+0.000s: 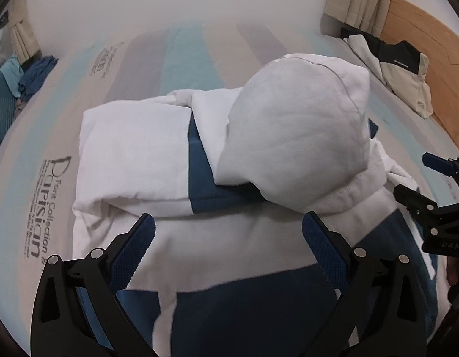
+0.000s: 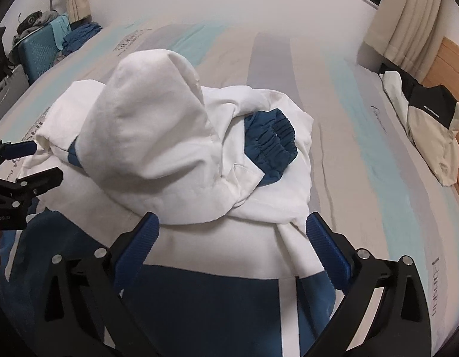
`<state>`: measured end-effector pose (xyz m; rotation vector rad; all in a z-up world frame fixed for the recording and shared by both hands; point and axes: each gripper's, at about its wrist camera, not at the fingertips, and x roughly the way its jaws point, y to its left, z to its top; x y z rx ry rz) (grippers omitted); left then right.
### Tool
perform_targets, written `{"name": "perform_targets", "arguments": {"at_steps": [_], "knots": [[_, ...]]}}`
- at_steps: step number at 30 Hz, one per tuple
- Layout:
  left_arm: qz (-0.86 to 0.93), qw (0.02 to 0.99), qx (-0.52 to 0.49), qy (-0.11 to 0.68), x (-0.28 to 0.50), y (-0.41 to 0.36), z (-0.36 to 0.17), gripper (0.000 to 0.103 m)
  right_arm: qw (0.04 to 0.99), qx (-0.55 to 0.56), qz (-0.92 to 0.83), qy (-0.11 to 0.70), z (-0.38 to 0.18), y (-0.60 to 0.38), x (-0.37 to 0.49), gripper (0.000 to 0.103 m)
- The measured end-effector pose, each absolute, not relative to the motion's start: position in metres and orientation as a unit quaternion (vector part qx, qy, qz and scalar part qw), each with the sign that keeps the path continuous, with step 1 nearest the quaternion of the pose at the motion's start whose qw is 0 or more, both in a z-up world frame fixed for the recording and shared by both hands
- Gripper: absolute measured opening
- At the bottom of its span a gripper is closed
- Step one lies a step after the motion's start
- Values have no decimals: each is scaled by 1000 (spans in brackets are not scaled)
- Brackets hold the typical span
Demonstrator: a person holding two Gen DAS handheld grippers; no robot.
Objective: Fold large clothes
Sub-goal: 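Move both tools back along the jacket to the blue hem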
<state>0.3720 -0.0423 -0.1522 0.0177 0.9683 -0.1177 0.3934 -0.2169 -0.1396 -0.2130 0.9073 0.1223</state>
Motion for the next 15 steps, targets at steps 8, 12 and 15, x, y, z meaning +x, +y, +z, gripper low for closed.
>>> {"name": "perform_targets", "arguments": {"at_steps": [8,12,15], "knots": [[-16,875,3,484,319,-40,-137,97,888,-100,83,441,-131,-234,352,95],[1,862,1,507,280,-33,-135,97,878,-112,90,457,-134,-249,321,95],[7,856,2,517,256,-26,-138,97,869,-126,89,470,-139,-255,296,95]]}}
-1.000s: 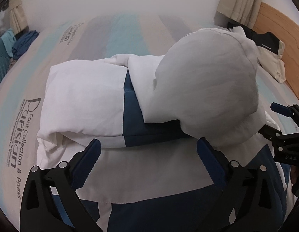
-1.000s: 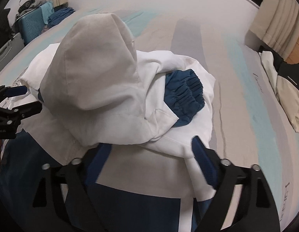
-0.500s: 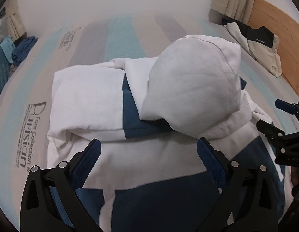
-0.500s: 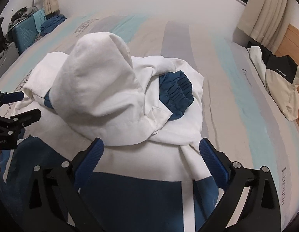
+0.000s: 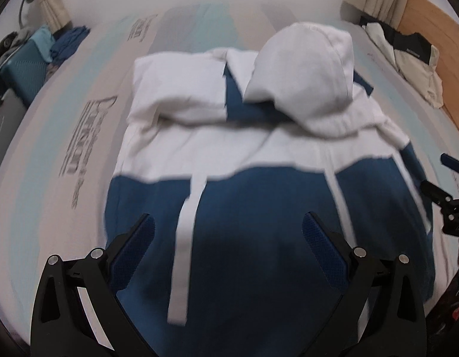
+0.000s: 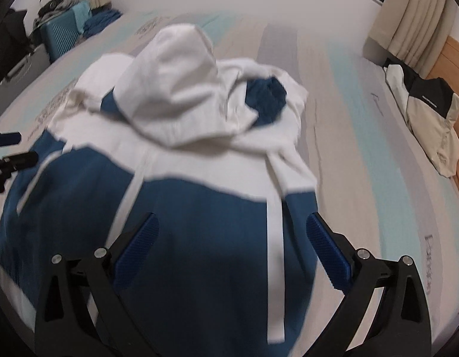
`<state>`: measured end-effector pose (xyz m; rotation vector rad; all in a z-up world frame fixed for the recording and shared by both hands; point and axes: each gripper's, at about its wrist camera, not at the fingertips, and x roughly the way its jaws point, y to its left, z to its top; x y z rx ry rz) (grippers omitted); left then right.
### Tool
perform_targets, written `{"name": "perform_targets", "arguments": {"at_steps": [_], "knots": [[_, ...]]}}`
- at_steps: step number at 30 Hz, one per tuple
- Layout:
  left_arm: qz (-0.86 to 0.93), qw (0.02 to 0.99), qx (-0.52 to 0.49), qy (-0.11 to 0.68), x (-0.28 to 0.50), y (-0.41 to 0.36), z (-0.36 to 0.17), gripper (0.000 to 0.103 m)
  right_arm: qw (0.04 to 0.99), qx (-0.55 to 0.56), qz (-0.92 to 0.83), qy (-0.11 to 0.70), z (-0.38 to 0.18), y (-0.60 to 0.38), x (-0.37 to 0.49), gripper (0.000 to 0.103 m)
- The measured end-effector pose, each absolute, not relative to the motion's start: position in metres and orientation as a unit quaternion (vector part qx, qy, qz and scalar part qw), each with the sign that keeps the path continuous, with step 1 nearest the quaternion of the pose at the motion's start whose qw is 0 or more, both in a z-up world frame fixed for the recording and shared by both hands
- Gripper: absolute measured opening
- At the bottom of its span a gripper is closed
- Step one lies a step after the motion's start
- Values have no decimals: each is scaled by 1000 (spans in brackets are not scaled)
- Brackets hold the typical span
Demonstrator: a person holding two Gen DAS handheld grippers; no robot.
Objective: Fold large clothes
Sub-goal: 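Move both tools back along the jacket to the blue hem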
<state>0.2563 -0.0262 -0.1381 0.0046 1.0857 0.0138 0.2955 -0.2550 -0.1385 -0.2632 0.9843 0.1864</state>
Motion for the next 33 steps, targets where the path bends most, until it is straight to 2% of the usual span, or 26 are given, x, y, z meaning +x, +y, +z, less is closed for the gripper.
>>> {"name": "perform_targets", "arguments": {"at_steps": [9,21,33], "knots": [[11,840,-22,541,197,-3,-165,97,847,-110,58,516,-175,-277,247,95],[19,824,-41,564,139,41,-185,97,824,-75,88,554,-193,-303,210,95],[25,801,-69,594,122,66,-217,97,773,97,131,613,-209,-355,210,95]]}}
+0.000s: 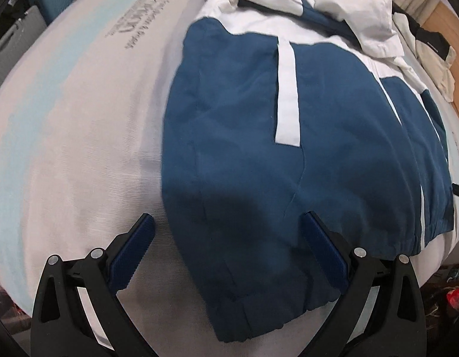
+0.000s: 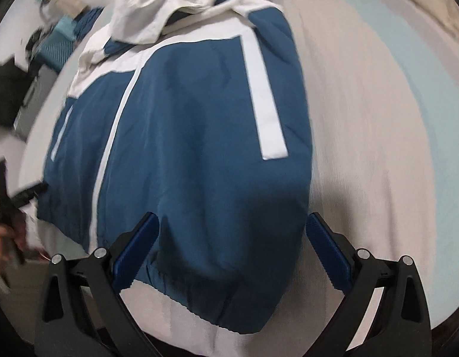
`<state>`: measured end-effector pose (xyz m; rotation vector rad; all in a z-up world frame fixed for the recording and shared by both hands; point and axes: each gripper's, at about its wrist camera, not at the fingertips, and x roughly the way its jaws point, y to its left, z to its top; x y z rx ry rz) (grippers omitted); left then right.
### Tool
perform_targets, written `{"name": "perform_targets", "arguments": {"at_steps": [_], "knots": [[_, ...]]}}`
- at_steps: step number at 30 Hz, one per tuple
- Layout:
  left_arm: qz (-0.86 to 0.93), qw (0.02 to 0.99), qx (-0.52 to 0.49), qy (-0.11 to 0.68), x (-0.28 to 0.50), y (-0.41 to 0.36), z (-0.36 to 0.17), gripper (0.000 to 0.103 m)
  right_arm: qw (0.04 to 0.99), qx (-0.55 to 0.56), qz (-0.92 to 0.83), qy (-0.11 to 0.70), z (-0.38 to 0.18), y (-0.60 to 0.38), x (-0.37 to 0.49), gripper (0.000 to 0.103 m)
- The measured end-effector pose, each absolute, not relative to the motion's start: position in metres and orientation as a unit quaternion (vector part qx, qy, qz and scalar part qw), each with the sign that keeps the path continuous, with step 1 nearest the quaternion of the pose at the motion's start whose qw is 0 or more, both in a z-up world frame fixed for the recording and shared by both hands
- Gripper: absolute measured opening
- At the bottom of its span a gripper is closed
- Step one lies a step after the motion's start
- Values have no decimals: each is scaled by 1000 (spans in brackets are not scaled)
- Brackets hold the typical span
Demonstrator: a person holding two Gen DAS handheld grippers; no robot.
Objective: Fold large clothes
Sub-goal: 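Move both tools back along the jacket to the blue hem, then grasp the blue hem with the left tool while the right tool grasps beside it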
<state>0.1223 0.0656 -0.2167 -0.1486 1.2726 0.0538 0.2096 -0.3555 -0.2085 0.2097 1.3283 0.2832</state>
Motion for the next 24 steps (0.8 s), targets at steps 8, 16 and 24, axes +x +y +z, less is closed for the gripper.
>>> {"name": "perform_targets", "arguments": {"at_steps": [8,16,24], "knots": [[26,797,-91,597,131,64,-226,97,743,120,127,646,-226,-354,217,92],[11,797,-74,600,129,71,-219,97,740,120,155,643,-224,-333,210,74],[-18,785,-99,611,130,83,-216,95,744,121,160,637,-220,-325,214,52]]}}
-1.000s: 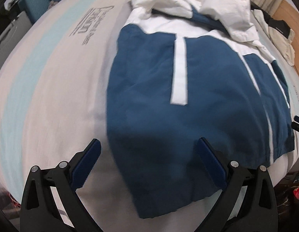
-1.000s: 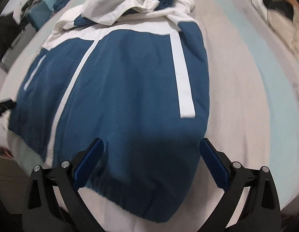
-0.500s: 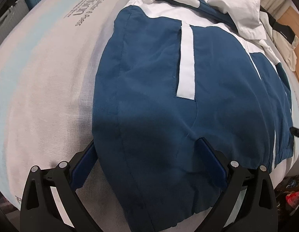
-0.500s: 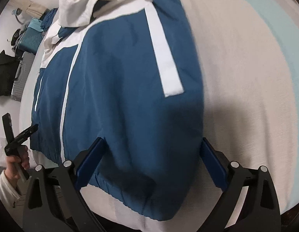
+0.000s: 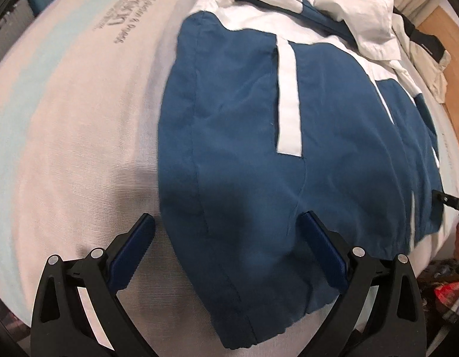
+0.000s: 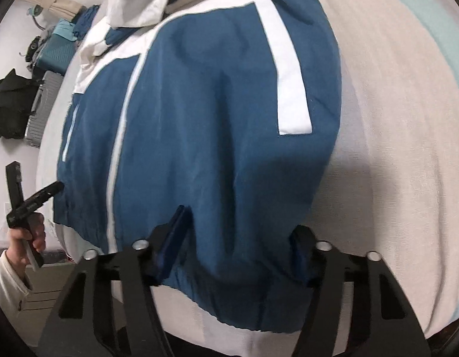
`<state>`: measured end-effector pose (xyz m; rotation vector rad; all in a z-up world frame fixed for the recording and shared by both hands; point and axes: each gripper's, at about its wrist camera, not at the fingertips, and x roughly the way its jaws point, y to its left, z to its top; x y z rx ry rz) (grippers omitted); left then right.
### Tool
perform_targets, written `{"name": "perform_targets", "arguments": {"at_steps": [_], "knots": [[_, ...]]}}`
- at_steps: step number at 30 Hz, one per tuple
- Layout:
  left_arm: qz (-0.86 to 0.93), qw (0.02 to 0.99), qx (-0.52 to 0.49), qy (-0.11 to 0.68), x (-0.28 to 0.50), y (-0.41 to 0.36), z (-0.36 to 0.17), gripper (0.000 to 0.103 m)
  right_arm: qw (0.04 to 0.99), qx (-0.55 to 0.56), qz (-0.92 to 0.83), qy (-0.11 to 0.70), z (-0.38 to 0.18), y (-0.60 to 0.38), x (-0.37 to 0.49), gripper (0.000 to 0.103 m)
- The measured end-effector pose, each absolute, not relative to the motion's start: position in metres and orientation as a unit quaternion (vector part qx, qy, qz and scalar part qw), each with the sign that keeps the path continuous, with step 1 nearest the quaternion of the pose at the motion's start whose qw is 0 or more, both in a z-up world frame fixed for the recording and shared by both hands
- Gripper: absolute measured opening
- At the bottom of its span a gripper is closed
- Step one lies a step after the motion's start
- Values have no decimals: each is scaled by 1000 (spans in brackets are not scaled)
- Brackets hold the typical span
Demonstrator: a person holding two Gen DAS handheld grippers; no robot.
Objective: Fold large clothes
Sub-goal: 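Grasp the blue hem with the left tool while the right tool grasps beside it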
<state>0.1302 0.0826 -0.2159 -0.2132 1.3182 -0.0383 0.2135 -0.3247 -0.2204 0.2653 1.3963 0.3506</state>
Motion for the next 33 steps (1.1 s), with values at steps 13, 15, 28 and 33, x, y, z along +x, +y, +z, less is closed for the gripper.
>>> {"name": "perform_targets", "arguments": {"at_steps": [13,15,28,33], "knots": [[-26,764,-141,629,137,94,-224,92,746,62,135,650,-229,-312,217,59],[-35,763,-148,628,136,88,-223,92,745,79,133,649,-229,-312,219,61],[-52,770,-110,626,143,63,-225,47,750,63,128,646,-225,-312,225,49],[-46,768,-102,630,147,56,-229,59,744,82,117,653,-233,-315,223,63]]}}
